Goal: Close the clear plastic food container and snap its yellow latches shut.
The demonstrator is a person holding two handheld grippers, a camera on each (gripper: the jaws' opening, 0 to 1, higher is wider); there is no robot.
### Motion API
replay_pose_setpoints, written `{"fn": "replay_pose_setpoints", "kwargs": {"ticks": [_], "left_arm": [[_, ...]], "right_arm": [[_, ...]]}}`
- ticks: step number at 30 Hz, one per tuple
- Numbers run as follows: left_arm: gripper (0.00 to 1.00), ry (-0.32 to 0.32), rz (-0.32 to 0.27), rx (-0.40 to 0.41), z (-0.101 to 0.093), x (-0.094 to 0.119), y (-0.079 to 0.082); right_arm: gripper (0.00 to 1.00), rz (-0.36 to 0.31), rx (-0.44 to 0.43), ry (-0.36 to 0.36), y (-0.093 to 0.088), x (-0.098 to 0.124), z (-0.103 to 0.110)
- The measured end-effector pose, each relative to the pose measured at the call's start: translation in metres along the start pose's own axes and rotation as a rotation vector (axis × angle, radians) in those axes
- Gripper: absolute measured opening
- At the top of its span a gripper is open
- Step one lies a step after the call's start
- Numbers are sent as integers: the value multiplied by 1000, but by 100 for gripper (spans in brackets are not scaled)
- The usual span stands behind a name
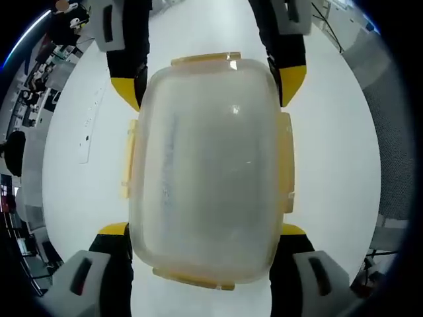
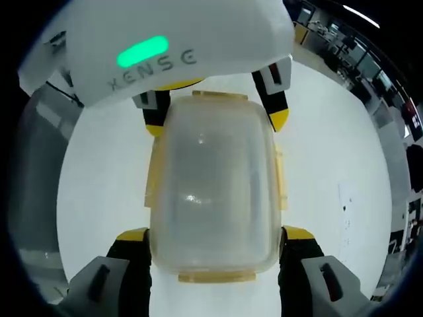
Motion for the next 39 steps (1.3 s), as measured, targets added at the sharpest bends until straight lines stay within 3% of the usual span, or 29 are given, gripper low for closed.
{"fn": "replay_pose_setpoints", "kwargs": {"ticks": [27, 39], "left_arm": [[87, -15, 38, 27, 32, -8, -4], [87, -21, 35, 29, 33, -8, -3]], "right_arm": [[81, -3, 9, -34, 4, -6, -31], [81, 3, 9, -34, 3, -5, -32]]}}
Point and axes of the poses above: the point that each gripper's makers call its tool centre point, and the gripper's own axes: x roughly backward along the fingers, z roughly to its left, y roughly out of its top, the point moved 9 cm from there along x, roughly backward along the fingers, and after that the axes turned 6 degrees about -x, right-handed, at the moved point
